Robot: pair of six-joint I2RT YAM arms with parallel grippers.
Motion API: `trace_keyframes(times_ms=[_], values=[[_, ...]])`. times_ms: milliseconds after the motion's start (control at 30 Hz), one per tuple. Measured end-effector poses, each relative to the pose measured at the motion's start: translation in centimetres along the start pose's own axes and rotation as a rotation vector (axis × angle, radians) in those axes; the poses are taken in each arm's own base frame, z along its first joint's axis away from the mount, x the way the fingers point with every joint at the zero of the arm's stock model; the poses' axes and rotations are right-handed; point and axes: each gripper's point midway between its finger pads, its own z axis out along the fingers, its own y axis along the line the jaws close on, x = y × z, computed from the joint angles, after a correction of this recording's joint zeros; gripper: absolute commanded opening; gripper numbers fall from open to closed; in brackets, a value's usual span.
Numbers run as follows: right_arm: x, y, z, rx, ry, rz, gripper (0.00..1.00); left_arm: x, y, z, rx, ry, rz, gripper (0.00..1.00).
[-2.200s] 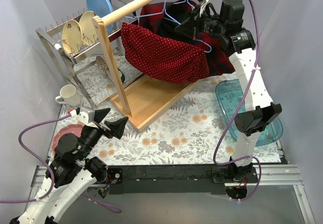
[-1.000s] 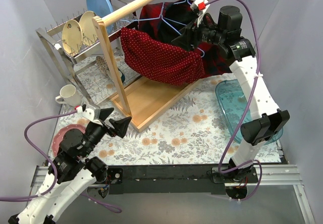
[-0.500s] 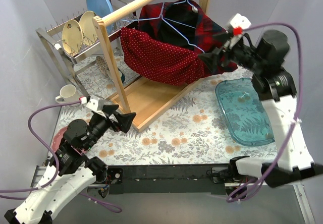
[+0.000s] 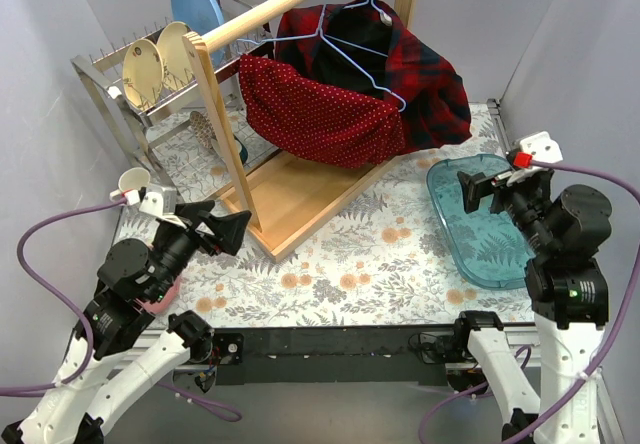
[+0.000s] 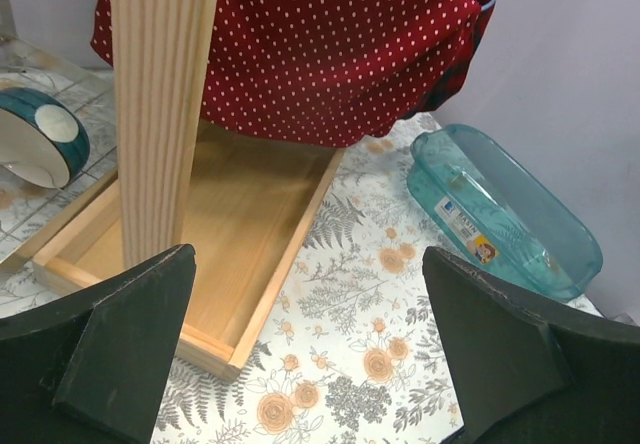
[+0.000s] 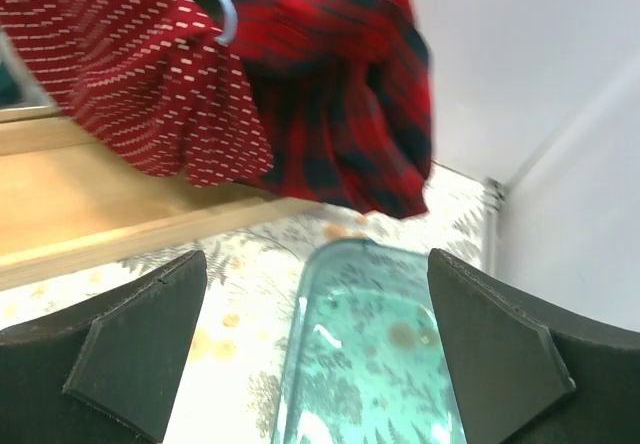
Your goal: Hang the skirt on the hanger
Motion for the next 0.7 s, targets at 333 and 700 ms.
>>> trace_keyframes(times_ms=[333,700], values=[[0.5,-1.5,-2.8,0.118,0.015,-0.045,0.99,-2.0,0.1,-1.6,-0.018,-0.038,-0.006,0.98],[0.9,-2.4,-3.7,0.195,0.026,0.004,0.99,-1.9,0.8,-2.4,-0.05,-0.026,-0.001,0.98]])
